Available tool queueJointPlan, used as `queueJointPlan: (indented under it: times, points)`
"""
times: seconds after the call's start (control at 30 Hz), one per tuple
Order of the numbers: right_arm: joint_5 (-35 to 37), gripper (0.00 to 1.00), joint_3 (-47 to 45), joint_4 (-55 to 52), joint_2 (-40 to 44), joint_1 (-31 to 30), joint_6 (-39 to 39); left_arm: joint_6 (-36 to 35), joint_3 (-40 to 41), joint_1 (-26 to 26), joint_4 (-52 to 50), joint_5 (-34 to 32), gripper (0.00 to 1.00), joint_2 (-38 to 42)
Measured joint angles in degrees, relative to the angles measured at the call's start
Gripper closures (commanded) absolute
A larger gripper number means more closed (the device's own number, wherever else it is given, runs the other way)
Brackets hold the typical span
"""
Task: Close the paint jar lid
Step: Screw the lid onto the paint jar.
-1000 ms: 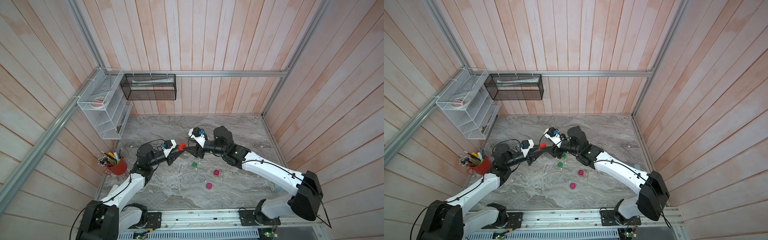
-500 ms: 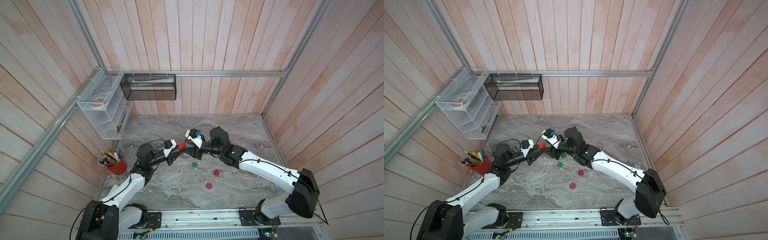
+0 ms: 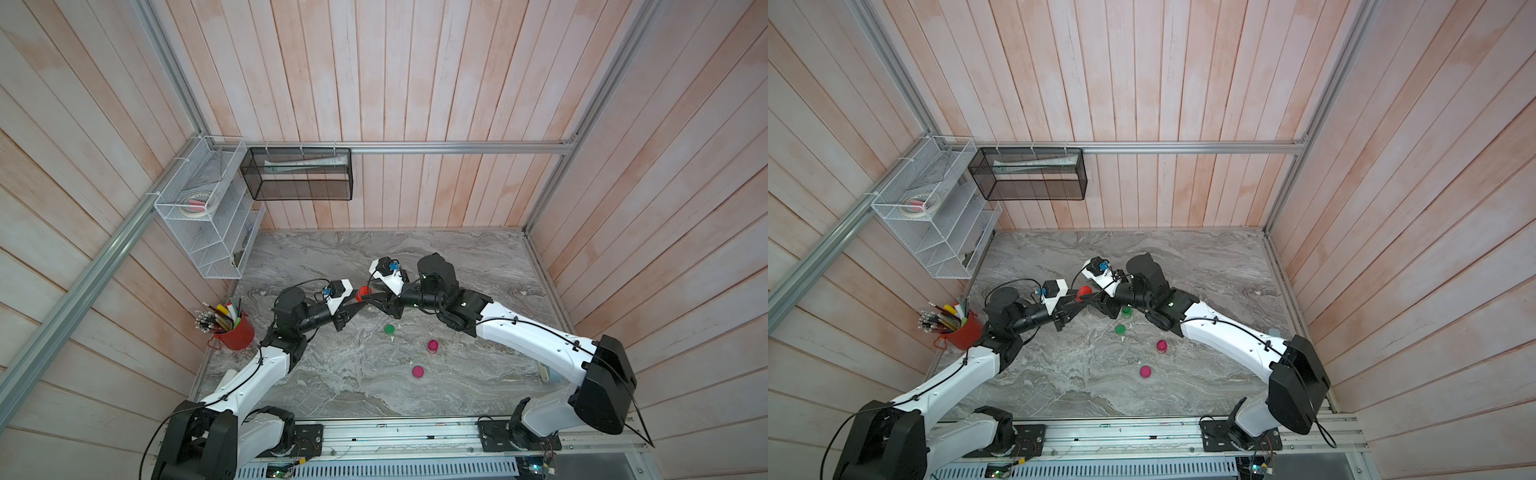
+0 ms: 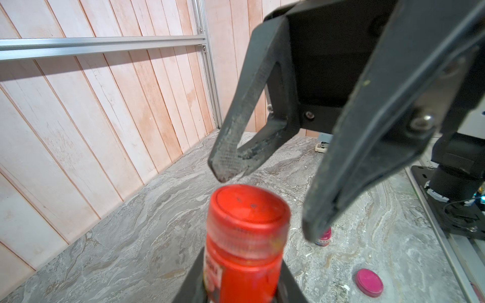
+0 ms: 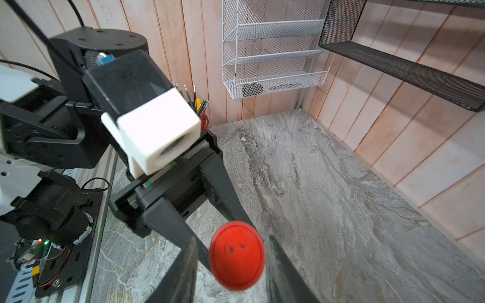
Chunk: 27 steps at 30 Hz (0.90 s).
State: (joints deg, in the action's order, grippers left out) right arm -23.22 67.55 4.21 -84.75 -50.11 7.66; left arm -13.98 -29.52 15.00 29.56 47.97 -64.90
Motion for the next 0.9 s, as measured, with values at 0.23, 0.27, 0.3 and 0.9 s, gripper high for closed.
queueJointPlan:
  times: [0.23, 0.27, 0.3, 0.9]
  points:
    - [0.2, 0.58, 0.0, 0.0, -0.4, 0.0, 0.0, 0.0, 0.0, 0.0, -0.1, 0.0, 0.72, 0.0]
    - [0.2, 0.58, 0.1, 0.0, -0.4, 0.0, -0.1, 0.0, 0.0, 0.0, 0.0, 0.0, 0.72, 0.0]
    - [0.2, 0.59, 0.2, 0.0, -0.5, 0.0, -0.1, 0.0, 0.0, 0.0, 0.0, 0.0, 0.72, 0.0]
    - [0.6, 0.68, 1.2, -0.8, -2.2, -0.2, -0.4, 0.0, 0.0, 0.0, 0.0, -0.2, 0.72, 0.0]
